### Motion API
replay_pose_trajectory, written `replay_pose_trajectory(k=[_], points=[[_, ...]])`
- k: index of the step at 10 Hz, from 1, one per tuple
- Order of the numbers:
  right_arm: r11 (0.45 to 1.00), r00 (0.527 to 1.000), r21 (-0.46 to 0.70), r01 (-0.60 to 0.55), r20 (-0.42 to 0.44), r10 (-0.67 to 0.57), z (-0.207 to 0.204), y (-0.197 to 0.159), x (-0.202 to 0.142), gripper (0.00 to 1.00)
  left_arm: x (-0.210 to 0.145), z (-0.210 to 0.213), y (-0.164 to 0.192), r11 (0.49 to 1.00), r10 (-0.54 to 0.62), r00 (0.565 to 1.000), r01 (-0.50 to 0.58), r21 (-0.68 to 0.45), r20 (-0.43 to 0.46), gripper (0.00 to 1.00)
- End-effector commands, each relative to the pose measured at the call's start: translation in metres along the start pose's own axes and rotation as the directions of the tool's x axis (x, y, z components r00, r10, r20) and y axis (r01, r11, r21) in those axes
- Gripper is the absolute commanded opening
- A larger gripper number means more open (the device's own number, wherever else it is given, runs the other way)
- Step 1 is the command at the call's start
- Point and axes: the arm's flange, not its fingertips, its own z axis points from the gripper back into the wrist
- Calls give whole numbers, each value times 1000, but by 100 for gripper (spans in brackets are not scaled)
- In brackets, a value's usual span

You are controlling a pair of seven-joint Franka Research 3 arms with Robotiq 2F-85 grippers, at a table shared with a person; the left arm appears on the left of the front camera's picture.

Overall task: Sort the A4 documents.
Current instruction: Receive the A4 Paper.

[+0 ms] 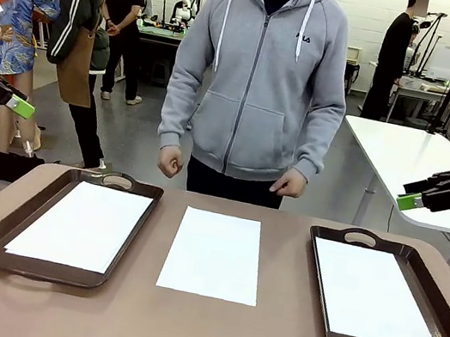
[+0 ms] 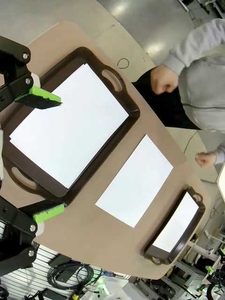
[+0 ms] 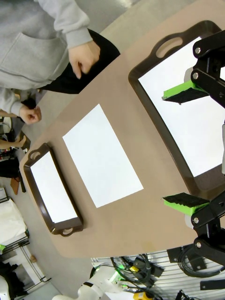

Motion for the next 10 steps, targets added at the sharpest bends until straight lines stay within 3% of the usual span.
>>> replay_pose_trajectory(k=[1,10], points=[[1000,1000,1,-2,1,2,0,1,0,100,-1,0,0,1000,-13,1000,14,-5,5,100],[1000,1000,1,-2,1,2,0,1,0,100,-1,0,0,1000,-13,1000,14,-5,5,100]])
